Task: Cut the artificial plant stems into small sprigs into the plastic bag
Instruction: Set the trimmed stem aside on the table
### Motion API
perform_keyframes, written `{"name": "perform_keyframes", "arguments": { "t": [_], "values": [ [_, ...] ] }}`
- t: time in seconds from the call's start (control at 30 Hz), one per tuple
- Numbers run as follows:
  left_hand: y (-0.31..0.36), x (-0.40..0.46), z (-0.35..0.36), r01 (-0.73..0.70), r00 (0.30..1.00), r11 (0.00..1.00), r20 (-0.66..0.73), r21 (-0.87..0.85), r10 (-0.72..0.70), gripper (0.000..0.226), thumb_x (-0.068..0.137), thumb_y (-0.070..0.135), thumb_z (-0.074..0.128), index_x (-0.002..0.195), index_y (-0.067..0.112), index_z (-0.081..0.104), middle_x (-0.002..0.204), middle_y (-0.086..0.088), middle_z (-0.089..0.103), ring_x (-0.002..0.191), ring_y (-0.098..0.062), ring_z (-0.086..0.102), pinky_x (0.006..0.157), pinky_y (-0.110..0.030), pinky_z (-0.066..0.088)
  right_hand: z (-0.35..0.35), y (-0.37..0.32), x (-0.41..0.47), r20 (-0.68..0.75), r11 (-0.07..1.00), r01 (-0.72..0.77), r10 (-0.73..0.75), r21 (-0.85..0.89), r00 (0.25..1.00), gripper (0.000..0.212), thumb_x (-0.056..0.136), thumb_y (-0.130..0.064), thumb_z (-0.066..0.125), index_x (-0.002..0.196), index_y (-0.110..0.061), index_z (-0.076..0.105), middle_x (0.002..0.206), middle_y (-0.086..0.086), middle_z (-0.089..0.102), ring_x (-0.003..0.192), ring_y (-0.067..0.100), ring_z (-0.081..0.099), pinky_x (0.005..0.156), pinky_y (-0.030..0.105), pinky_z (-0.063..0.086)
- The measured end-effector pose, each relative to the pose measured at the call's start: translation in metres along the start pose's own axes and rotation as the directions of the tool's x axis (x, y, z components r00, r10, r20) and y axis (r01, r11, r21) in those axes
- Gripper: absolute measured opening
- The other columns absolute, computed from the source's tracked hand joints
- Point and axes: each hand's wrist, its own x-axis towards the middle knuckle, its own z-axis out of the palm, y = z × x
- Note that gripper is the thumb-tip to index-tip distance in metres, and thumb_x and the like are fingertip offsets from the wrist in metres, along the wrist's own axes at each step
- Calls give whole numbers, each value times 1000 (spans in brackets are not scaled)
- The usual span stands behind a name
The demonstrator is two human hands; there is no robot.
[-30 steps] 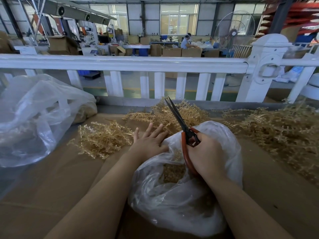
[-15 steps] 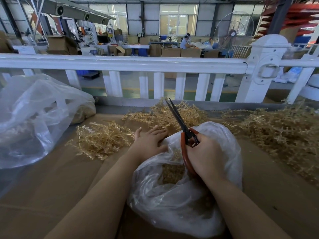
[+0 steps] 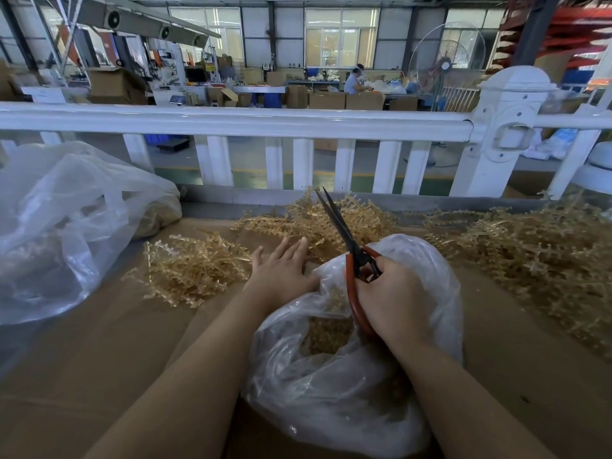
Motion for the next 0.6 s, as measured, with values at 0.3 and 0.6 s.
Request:
{"name": "perform_keyframes", "arguments": {
  "t": [0.3,0.6],
  "values": [
    [2,-8,-5,68,980,996,-181,-60,-78,70,69,71,32,121,29,52,127,-1,46,124,-25,36,106,-48,17,-3,-4,-1,6,999,26,-26,18,1000,33,88,-57,56,74,-28,65,51,-17,50,56,-7,55,58,4,40],
    [2,-13,-5,69,959,991,-265,-115,-98,49,85,61,50,114,22,47,122,-1,43,122,-25,39,106,-49,23,-1,-5,0,-17,998,49,-48,42,999,45,83,-63,48,82,-25,72,52,-19,50,66,-18,54,59,1,38]
  ]
}}
